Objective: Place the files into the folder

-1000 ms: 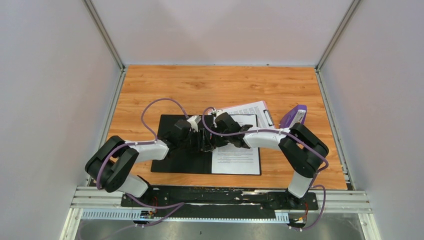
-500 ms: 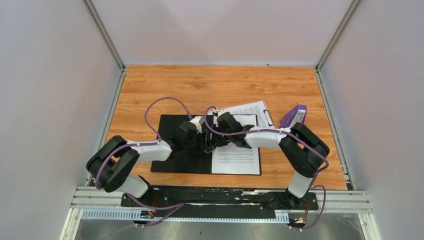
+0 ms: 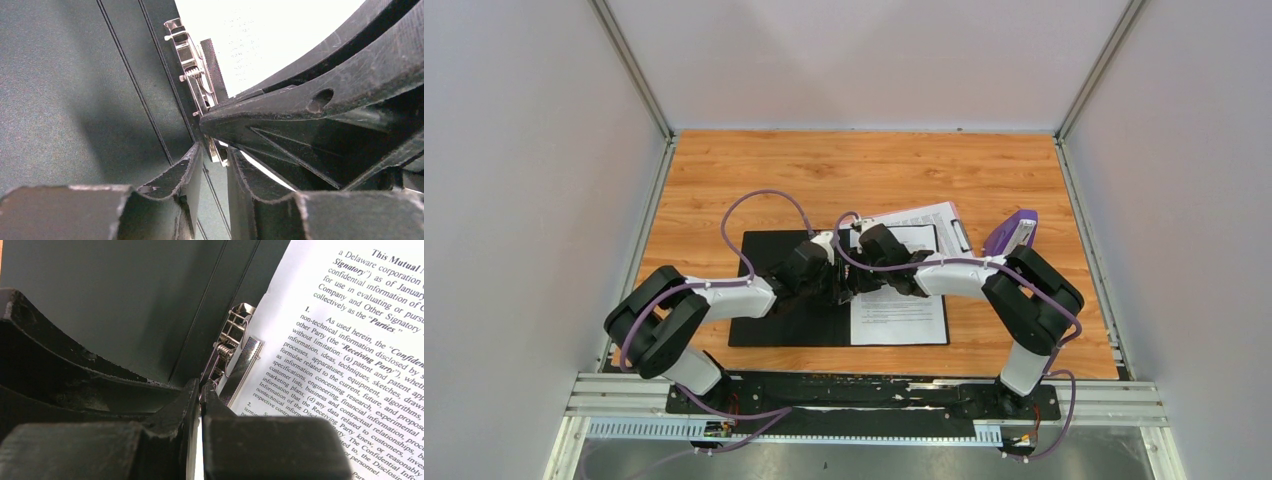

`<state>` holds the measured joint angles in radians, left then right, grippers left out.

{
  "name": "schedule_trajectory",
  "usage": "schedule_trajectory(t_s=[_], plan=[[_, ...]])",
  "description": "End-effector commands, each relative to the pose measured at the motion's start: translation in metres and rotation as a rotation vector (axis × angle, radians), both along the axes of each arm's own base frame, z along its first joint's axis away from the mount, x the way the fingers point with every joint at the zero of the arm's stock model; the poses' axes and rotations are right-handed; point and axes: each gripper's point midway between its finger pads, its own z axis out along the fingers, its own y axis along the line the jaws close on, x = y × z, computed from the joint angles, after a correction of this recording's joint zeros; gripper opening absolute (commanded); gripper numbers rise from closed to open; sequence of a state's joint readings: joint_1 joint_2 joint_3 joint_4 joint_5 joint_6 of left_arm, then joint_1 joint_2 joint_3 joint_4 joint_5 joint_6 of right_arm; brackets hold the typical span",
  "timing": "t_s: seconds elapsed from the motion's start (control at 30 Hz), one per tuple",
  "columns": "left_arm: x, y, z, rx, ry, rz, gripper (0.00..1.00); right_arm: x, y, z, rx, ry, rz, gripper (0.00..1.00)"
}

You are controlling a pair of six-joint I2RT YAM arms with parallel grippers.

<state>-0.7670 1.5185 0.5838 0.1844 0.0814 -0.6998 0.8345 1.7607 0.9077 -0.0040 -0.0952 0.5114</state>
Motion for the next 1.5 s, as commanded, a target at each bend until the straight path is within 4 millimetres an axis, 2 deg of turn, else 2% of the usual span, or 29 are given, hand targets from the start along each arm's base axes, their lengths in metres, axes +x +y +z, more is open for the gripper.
schedule_trajectory(t_s=[0.0,0.23,0.47,0.53,0.63,0.7,0.77,0.83,0.93,1.03,1.17,1.3,1.37,1.47], plan=[[-0.020,0.034,-0.048,0.203,0.100,0.021,0.30,-0.056,-0.073,-0.079,-0.332,0.196,0.020,0.00],[-0.020,0.048,-0.055,0.273,0.099,0.056,0.20,-0.055,-0.072,-0.078,-0.329,0.190,0.020,0.00],[-0.024,0.052,-0.063,0.296,0.124,0.062,0.10,-0.049,-0.068,-0.071,-0.309,0.176,0.020,0.00],[-0.022,0.051,-0.061,0.293,0.115,0.063,0.10,-0.046,-0.067,-0.068,-0.305,0.171,0.017,0.00],[-0.023,0.050,-0.054,0.296,0.119,0.054,0.18,-0.039,-0.064,-0.060,-0.287,0.155,0.024,0.00],[-0.021,0.044,-0.045,0.268,0.108,0.044,0.22,-0.032,-0.057,-0.048,-0.260,0.136,0.034,0.00],[-0.016,0.036,-0.030,0.230,0.084,0.033,0.29,-0.019,-0.047,-0.026,-0.201,0.109,0.047,0.02],[-0.009,0.027,-0.013,0.199,0.055,0.022,0.35,0.000,-0.037,0.004,-0.132,0.064,0.051,0.08],[-0.002,0.022,0.014,0.175,0.013,0.019,0.37,0.022,-0.036,0.044,-0.067,0.008,0.041,0.19],[0.003,0.022,0.036,0.158,-0.025,0.033,0.43,0.034,-0.047,0.074,-0.007,-0.017,0.019,0.33],[0.011,0.032,0.055,0.199,-0.078,0.053,0.48,0.040,-0.075,0.089,-0.012,-0.042,-0.026,0.50],[0.018,0.049,0.067,0.274,-0.093,0.049,0.55,0.040,-0.106,0.090,-0.038,-0.038,-0.076,0.71],[0.026,0.067,0.069,0.288,-0.082,0.076,0.57,0.038,-0.125,0.083,-0.067,-0.034,-0.114,0.77],[0.032,0.087,0.071,0.276,-0.056,0.097,0.57,0.036,-0.154,0.067,-0.103,-0.009,-0.177,0.80]])
